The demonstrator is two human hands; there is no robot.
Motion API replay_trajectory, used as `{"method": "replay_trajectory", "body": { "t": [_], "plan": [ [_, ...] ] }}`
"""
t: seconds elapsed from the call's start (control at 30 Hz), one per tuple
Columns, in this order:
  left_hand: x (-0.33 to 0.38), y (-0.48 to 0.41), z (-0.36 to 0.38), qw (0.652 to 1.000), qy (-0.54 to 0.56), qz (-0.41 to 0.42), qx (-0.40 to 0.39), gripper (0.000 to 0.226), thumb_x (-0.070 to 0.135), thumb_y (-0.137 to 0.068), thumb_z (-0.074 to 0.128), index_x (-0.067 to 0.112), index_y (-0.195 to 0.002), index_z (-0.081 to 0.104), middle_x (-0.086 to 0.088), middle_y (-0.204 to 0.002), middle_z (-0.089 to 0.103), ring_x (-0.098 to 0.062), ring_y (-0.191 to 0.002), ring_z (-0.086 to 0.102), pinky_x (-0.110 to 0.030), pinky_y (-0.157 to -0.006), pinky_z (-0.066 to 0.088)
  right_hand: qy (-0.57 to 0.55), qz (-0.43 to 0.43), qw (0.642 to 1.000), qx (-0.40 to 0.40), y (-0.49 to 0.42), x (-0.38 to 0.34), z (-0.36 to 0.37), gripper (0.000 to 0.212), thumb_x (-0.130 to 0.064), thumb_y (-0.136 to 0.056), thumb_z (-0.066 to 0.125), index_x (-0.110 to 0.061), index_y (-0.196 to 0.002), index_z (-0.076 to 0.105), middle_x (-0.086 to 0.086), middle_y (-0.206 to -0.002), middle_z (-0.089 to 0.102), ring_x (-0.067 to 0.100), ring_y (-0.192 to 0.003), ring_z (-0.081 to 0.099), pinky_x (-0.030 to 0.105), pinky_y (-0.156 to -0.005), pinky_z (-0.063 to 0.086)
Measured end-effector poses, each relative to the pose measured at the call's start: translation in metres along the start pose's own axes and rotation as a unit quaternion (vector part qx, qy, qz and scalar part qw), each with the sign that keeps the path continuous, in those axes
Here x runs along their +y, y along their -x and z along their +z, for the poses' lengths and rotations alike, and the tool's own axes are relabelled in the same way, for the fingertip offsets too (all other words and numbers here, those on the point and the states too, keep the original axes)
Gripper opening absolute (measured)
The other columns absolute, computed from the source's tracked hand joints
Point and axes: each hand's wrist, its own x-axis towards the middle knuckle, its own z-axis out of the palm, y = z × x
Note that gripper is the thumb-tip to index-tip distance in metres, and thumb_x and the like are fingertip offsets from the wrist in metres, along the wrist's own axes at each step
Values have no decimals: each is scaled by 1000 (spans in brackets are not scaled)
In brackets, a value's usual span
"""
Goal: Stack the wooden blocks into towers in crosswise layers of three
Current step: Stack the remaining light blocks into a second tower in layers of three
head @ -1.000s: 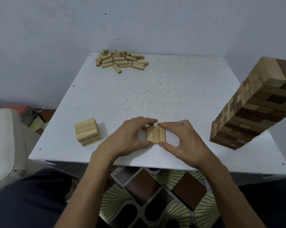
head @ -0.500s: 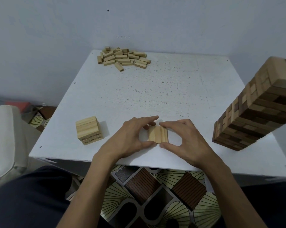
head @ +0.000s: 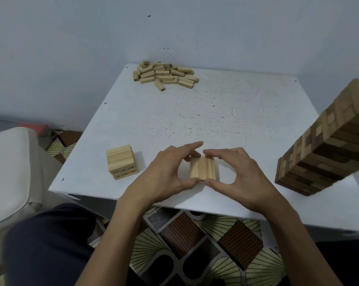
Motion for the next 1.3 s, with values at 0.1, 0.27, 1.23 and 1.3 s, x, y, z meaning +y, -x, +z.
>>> {"method": "replay_trajectory", "body": {
  "t": [0.1,0.27,1.23,1.3],
  "plan": [
    [1,15,-15,999,-7,-5,37,81,39,-81,77,38,-149,33,22,-129,57,2,-113,48,-22,-99,35,4,-31,999,-10,-8,-18,-4,67,-38,-80,77,-40,-140,47,-28,-126,54,2,-119,41,16,-95,36],
    [-6,48,-38,994,2,-38,103,77,34,-81,79,39,-146,38,31,-123,54,2,-114,48,-24,-98,37,-4,-91,995,-47,-30,-52,1,69,-41,-80,76,-45,-140,43,-31,-124,54,0,-119,41,13,-92,35],
    [-81,81,-82,976,48,-146,154,79,60,-71,60,49,-143,32,33,-126,54,0,-129,39,-38,-111,31,-24,-153,977,-147,-119,-94,70,63,-39,-81,77,-42,-137,48,-29,-125,55,3,-115,43,12,-91,32],
    [-80,80,-80,976,49,-146,153,78,60,-71,60,49,-143,32,32,-126,54,1,-128,39,-38,-111,31,-21,-153,977,-148,-119,-93,69,63,-40,-81,77,-42,-137,48,-29,-126,54,3,-115,43,13,-91,32]
  ]
}}
